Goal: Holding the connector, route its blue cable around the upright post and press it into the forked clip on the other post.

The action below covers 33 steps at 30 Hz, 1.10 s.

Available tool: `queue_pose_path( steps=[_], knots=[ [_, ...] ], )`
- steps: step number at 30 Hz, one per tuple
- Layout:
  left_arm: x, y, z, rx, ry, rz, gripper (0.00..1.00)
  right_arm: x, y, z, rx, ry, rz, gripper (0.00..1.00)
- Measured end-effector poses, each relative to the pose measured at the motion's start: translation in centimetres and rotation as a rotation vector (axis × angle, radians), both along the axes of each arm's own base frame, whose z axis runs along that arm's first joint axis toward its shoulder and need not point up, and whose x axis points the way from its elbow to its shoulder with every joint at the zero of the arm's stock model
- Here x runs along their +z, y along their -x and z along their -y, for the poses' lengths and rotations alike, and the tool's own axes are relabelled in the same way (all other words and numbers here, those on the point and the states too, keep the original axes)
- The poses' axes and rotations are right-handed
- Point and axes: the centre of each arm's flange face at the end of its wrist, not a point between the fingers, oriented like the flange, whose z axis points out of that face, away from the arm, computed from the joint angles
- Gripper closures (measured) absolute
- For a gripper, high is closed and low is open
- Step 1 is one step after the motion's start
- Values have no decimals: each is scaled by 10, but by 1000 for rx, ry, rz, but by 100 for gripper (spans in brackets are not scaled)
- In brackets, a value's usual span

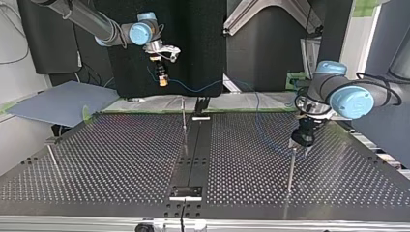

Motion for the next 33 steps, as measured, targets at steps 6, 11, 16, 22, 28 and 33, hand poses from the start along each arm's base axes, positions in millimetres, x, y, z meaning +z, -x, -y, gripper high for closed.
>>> queue_pose_path(
  steps=[6, 11, 16, 22, 28, 33],
  knots=[
    [2, -2, 0, -2, -2, 19, 2, 0, -1, -1, 2, 1, 1, 100],
    [3, -4, -2, 8, -3, 36, 2, 0, -2, -1, 3, 3, 2, 100],
    [-1, -5, -6, 46, -10, 48, 2, 0, -2, -1, 5, 3, 3, 100],
    [-14, -5, -10, 97, -19, 59, 2, 0, -3, -3, 7, 2, 3, 100],
    [-44, -8, -5, 108, -57, -2, 2, 0, -4, -4, 10, 0, 1, 100],
    [-69, -11, -2, 129, -104, -49, 2, 0, -5, -4, 11, 0, 2, 100]
  ],
)
